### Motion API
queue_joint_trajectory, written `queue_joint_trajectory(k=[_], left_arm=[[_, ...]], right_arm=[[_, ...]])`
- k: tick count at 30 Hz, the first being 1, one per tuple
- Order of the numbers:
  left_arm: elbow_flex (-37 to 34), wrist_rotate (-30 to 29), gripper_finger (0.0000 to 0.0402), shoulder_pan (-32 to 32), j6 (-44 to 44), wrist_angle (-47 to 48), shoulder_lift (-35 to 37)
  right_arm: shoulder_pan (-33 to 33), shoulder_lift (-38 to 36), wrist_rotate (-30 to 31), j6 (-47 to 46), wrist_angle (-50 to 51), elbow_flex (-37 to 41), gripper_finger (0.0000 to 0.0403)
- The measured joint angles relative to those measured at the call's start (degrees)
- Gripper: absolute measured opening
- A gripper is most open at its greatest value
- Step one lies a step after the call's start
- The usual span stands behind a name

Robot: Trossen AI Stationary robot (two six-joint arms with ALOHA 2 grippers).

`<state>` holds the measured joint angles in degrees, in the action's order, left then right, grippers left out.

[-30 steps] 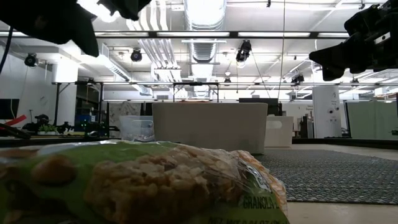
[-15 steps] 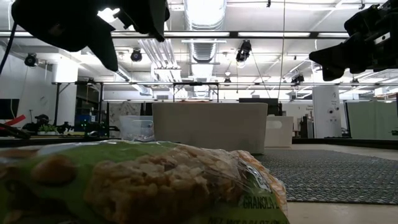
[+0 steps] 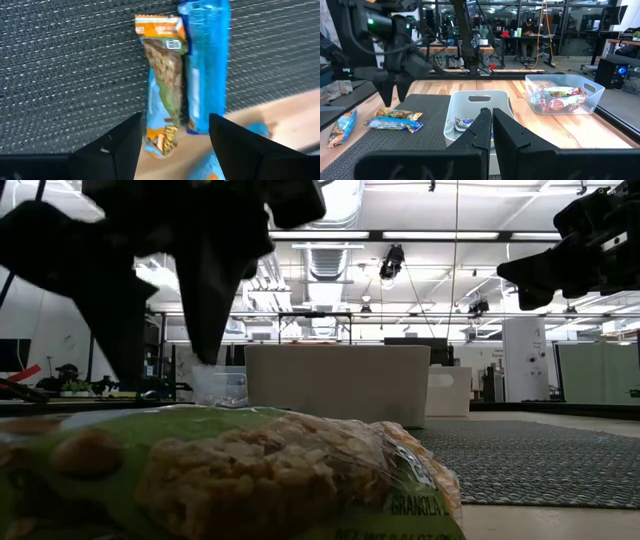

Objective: Pick and place Granola Bars by type
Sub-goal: Put the yellow granola bar into the white bin

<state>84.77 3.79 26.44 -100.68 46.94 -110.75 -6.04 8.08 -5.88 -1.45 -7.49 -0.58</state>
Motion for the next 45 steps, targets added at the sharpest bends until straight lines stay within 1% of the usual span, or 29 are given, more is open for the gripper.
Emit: queue_joint_trajectory(k=[5,21,39,45], left_arm=[[0.13,0.13,0.0208,-0.11,0.00,-0.28,-2.01],[0.04,0.06,0.0208,-0.87,0.33,0.92,-4.82],[-0.68,0.05,0.0208,-1.62,0.53,0.99,-4.93],[-0.68,1.66,0.0208,-1.75,0.26,1.50,-4.93]], right_arm=[[0.02,0.00,-0.01,0.00,0.00,0.00,0.0009],[0.01,0.00,-0.01,0.00,0.00,0.00,0.0009],[0.01,-0.02,-0.02,0.00,0.00,0.01,0.0009],[0.01,-0.04,-0.01,0.01,0.00,0.01,0.0009]])
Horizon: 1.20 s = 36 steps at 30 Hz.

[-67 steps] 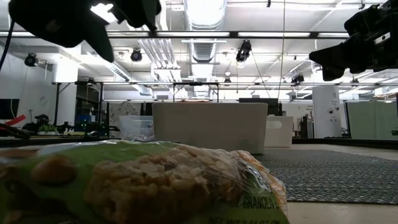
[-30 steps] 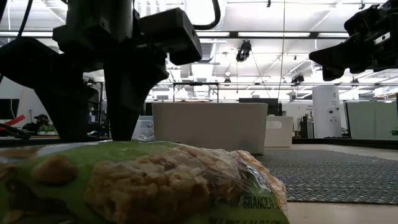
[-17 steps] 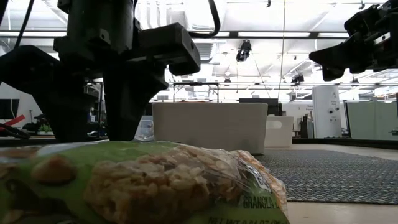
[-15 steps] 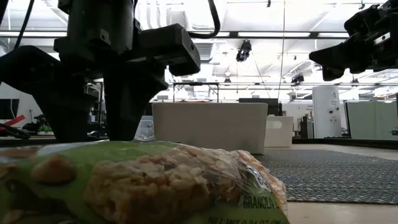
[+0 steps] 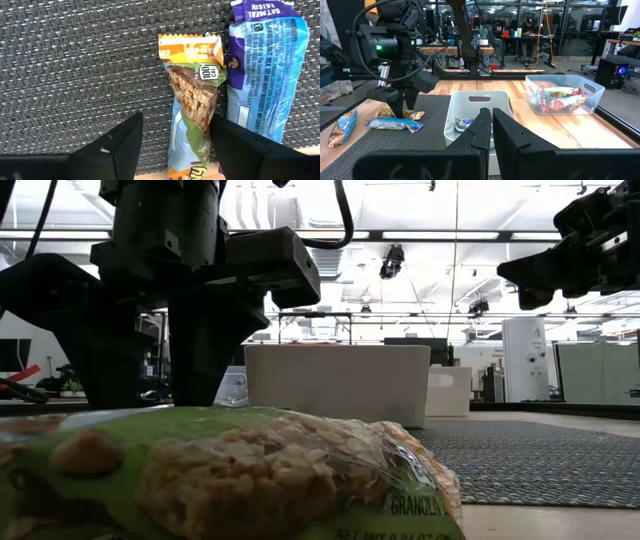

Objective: Pick and place Granola Bars by type
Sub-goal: Put the yellow granola bar into the white bin

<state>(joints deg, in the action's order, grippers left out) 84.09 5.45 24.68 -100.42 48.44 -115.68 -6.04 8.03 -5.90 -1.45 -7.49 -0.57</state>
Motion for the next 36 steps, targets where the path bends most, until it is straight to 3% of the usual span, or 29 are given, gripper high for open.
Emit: queue_joint_trajectory(k=[15,28,36], left_arm=[[0.02,0.55,0.0202,-0.66,0.20,-0.23,0.00],[0.09,1.25,0.0058,-0.96,1.88,-0.94,0.00],[0.14,1.30,0.0033,-1.00,2.95,-1.24,0.09]], right_arm=[[0.02,0.00,0.01,-0.01,0.00,0.00,0.0009],[0.00,0.02,0.01,-0.01,0.00,0.00,0.0009],[0.01,0.07,0.00,-0.01,-0.02,-0.01,0.0009]])
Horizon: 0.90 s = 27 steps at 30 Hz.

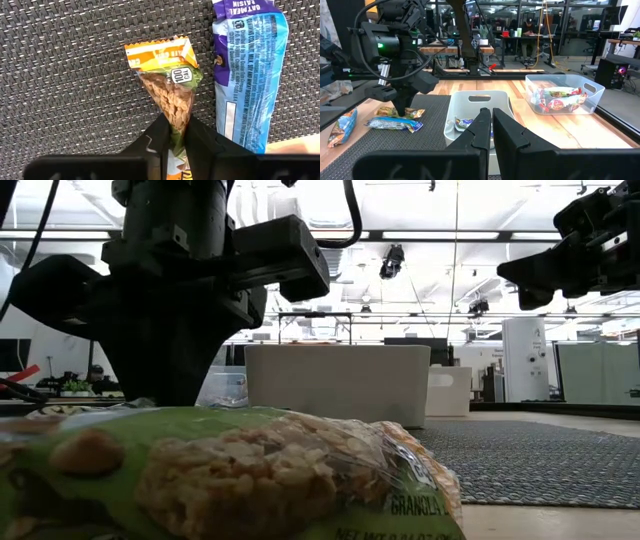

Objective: Pick and place Granola Bars by type
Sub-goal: Put the yellow granola bar into the white bin

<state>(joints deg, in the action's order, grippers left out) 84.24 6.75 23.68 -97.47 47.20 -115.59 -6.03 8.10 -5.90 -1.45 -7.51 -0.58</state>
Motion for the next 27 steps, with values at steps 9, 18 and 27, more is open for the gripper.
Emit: queue_joint_trajectory(k=[9,18,27], left_arm=[[1.93,-0.46,0.0032,-0.41,1.11,0.83,2.94],[7.00,-12.67,0.0032,-1.19,3.76,2.21,9.19],[12.83,-26.07,0.0032,-3.12,22.78,1.26,11.49]], right_arm=[[0.00,-0.01,0.01,0.00,0.00,0.02,0.0009],[0.01,-0.01,-0.06,0.00,0.06,0.02,0.0009],[0.01,0.33,-0.01,0.00,0.31,0.00,0.0009]])
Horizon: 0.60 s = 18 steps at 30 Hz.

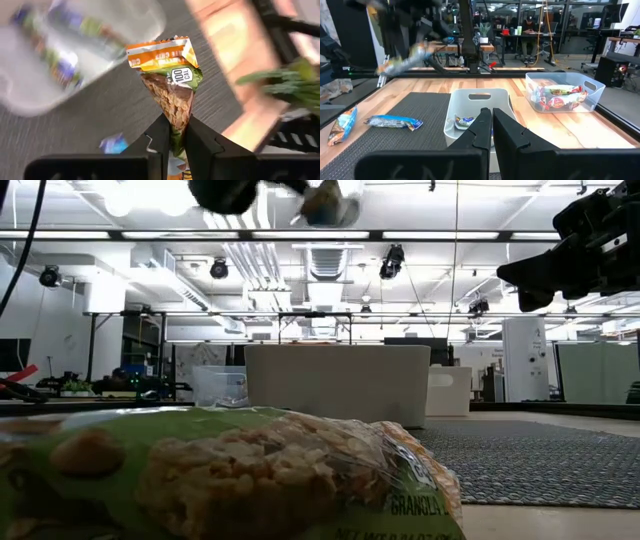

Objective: Pick and place Granola Bars by type
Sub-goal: Put the yellow granola bar into the white bin

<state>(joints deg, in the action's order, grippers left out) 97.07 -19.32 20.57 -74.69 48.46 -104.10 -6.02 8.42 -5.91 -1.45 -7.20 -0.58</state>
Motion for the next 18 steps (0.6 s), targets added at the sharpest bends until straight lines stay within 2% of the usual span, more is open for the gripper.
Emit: queue_joint_trajectory(k=[12,18], left_arm=[[11.11,-0.18,0.0032,-7.44,27.28,-0.92,0.20],[13.82,1.67,0.0032,-11.36,36.60,-0.87,0.20]], right_arm=[[0.00,0.02,0.00,0.00,0.11,0.00,0.0009],[0.00,0.02,0.00,0.00,0.11,0.00,0.0009]])
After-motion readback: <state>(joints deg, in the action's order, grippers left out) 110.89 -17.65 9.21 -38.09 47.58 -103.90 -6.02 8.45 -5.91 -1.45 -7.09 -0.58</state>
